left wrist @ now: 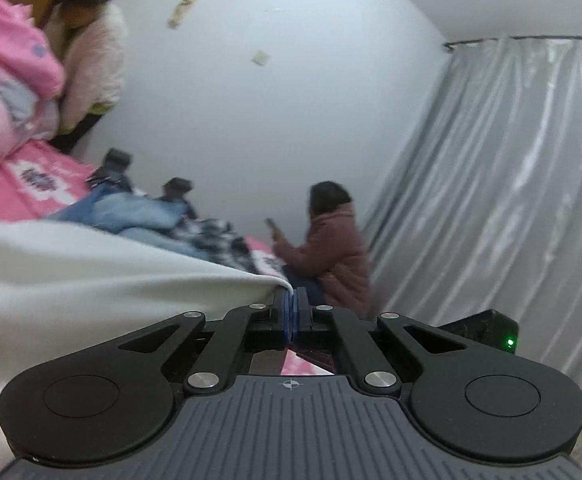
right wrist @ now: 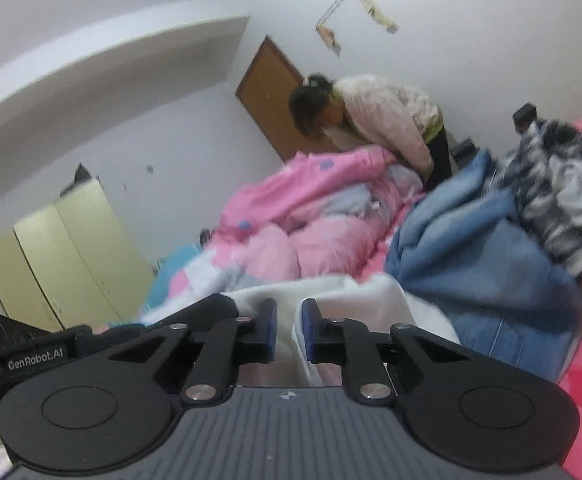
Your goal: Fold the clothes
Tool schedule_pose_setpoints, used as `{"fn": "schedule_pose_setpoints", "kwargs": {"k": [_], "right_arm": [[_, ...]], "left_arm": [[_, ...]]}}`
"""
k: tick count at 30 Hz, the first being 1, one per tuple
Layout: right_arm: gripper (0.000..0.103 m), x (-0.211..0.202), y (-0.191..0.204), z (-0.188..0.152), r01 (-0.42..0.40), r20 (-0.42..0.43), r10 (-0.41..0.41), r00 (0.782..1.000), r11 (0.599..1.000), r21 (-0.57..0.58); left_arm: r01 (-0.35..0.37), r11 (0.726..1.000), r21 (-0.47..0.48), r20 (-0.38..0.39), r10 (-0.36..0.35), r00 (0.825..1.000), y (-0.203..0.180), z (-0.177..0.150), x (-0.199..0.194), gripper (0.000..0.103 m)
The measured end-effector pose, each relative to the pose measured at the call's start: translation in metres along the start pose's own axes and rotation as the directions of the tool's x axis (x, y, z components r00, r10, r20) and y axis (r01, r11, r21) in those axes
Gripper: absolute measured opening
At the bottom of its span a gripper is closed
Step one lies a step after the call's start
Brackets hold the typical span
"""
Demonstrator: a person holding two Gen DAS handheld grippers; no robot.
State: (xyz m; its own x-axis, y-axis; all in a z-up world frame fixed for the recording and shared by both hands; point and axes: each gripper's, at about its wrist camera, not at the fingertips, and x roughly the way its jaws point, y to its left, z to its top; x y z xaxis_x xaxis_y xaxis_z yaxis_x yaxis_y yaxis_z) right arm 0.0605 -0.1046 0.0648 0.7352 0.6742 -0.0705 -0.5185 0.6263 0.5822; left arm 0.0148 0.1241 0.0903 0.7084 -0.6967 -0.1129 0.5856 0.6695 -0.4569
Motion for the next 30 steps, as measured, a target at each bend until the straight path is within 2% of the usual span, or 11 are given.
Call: {"fn": "schedule_pose_setpoints", "kwargs": {"k": [4,7,8,13,19,25,30], "right_arm": [[0.016,-0.027,0.006,0.017,0.013,0.037,-0.012,0.999,1.000,-0.022],[0.009,-0.050,0.013,0.030,0.028,0.065,-0.025,0.998,0.999,-0.039],[0.005,-0.058,0.016,0.035,0.033,0.072,-0.029,0.997,0.998,-0.049],[0.004,-0.099,0.027,0.060,0.110,0.116,-0.101,0.988,0.991,-0.072],[0.004,-0.160,0.040,0.089,0.217,0.184,-0.196,0.963,0.971,-0.104],[0.004,-0.224,0.065,0.127,0.304,0.286,-0.252,0.924,0.940,-0.153],[0.004,-0.260,0.097,0.157,0.430,0.325,-0.345,0.881,0.869,-0.244]], "left_arm": [[0.096,0.995,-0.007,-0.004,-0.096,0.995,-0.021,0.005,0.008,0.000],[0.160,0.987,-0.017,-0.010,-0.160,0.987,-0.037,0.010,0.018,0.000],[0.180,0.983,-0.020,-0.012,-0.180,0.984,-0.042,0.011,0.021,0.000],[0.283,0.958,-0.037,-0.033,-0.284,0.958,-0.073,0.014,0.041,0.000],[0.412,0.911,-0.032,-0.053,-0.413,0.909,-0.120,0.023,0.065,0.000],[0.537,0.844,0.007,-0.051,-0.536,0.843,-0.179,0.042,0.076,0.000],[0.587,0.809,0.026,-0.057,-0.585,0.809,-0.212,0.049,0.089,0.000]]}}
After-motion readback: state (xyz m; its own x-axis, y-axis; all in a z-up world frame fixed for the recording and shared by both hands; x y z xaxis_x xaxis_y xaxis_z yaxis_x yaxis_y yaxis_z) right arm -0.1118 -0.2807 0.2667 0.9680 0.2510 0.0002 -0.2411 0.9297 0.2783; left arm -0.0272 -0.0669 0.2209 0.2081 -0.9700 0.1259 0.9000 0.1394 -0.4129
